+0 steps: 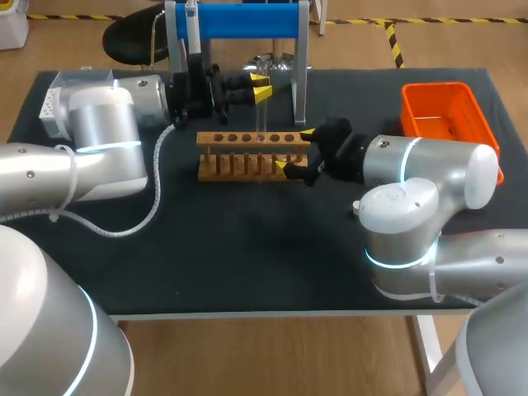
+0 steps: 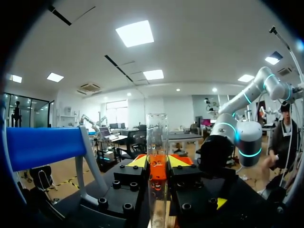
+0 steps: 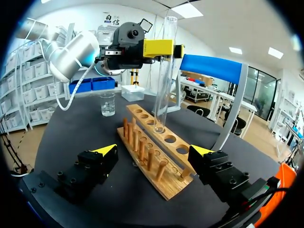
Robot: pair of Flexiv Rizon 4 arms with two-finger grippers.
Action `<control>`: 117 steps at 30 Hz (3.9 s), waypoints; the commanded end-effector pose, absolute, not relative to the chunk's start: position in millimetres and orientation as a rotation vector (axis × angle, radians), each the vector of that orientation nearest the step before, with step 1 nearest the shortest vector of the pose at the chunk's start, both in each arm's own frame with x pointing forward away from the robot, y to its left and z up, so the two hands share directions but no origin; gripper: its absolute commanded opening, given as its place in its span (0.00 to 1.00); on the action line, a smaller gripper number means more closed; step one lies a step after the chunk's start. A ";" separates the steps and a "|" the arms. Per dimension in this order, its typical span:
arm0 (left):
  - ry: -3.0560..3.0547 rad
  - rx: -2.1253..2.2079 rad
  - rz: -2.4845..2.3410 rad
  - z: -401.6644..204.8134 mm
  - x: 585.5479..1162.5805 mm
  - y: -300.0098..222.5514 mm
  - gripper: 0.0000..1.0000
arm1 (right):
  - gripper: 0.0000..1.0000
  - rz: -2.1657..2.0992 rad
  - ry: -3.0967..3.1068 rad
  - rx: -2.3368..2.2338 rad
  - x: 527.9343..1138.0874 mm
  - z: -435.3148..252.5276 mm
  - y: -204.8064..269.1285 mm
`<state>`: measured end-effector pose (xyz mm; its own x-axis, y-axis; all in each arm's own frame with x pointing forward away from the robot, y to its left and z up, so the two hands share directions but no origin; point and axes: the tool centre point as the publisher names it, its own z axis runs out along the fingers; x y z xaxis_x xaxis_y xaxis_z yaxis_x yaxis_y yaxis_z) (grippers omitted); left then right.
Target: Invert the test tube, pick up the pipette, mount the tip to pipette, aspirate from beaker and dispense into the tube, eject the tip, return the pipette, and cap with the stopper.
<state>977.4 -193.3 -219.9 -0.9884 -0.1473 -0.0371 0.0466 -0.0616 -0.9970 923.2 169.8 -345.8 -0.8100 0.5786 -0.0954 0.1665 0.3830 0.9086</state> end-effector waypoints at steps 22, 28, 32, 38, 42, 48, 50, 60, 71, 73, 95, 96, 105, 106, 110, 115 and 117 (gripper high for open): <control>2.002 -0.070 -2.164 -228.7 980.6 -194.0 0.00 | 1.00 1.412 2.247 0.643 922.8 -346.1 169.2; 2.039 -0.075 -2.137 -230.2 979.4 -193.6 0.00 | 1.00 1.412 2.247 0.643 922.8 -346.1 169.2; 2.068 -0.079 -2.116 -230.3 978.5 -192.8 0.00 | 1.00 1.412 2.247 0.643 922.8 -346.1 169.2; 2.122 -0.098 -2.083 -231.6 977.3 -191.3 0.00 | 1.00 1.412 2.247 0.643 922.8 -346.1 169.2; 2.165 -0.109 -2.057 -233.1 977.3 -191.5 0.00 | 1.00 1.412 2.247 0.643 922.8 -346.1 169.2; 2.184 -0.132 -2.056 -235.7 977.6 -190.6 0.00 | 1.00 1.412 2.247 0.643 922.8 -346.1 169.2; 2.185 -0.139 -2.056 -236.7 977.8 -189.8 0.00 | 1.00 1.412 2.247 0.643 922.8 -346.1 169.2; 2.223 -0.166 -2.039 -242.0 979.7 -188.5 0.00 | 1.00 1.412 2.247 0.643 922.8 -346.1 169.2; 2.226 -0.181 -2.028 -247.8 978.8 -186.2 0.00 | 1.00 1.412 2.247 0.643 922.8 -346.1 169.2; 2.214 -0.181 -2.035 -249.1 979.1 -186.0 0.00 | 1.00 1.412 2.247 0.643 922.8 -346.1 169.2; 2.190 -0.152 -2.044 -254.8 985.3 -188.2 0.00 | 1.00 1.412 2.247 0.643 922.8 -346.1 169.2; 2.187 -0.150 -2.046 -254.9 985.4 -188.2 0.00 | 1.00 1.412 2.247 0.643 922.8 -346.1 169.2; 2.188 -0.141 -2.052 -257.5 987.1 -188.8 0.00 | 1.00 1.412 2.247 0.643 922.8 -346.1 169.2; 2.188 -0.141 -2.054 -257.7 987.2 -188.8 0.00 | 1.00 1.412 2.247 0.643 922.8 -346.1 169.2; 2.190 -0.137 -2.055 -258.7 987.8 -188.2 0.00 | 1.00 1.412 2.247 0.643 922.8 -346.1 169.2; 2.191 -0.142 -2.060 -261.1 988.2 -187.9 0.00 | 1.00 1.412 2.247 0.643 922.8 -346.1 169.2; 2.192 -0.144 -2.062 -262.1 988.4 -187.8 0.00 | 1.00 1.412 2.247 0.643 922.8 -346.1 169.2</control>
